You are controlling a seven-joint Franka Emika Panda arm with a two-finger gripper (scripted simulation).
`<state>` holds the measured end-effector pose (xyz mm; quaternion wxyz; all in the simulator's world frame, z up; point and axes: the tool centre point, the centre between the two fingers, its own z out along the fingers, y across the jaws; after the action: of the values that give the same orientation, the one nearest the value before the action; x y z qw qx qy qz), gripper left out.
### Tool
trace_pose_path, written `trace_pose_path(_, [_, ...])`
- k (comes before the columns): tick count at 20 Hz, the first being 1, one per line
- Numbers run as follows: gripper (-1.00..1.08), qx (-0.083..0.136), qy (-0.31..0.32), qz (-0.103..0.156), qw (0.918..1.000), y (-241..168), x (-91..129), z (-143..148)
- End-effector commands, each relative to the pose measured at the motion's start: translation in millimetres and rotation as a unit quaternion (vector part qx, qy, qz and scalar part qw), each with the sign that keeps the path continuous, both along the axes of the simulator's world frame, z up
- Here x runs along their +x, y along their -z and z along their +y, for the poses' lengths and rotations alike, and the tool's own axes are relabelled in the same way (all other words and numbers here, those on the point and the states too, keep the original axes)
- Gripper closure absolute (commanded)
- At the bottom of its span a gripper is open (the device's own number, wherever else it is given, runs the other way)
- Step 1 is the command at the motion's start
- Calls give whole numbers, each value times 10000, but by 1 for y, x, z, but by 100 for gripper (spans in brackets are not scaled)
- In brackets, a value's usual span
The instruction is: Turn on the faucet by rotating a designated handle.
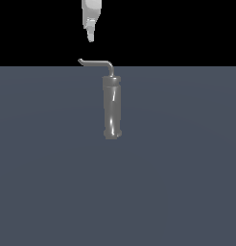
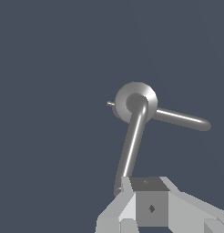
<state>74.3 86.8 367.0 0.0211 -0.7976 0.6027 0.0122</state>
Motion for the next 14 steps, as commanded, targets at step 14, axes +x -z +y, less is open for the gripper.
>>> trace_pose_path(14, [108, -221, 1173, 58, 9928, 63, 42, 27])
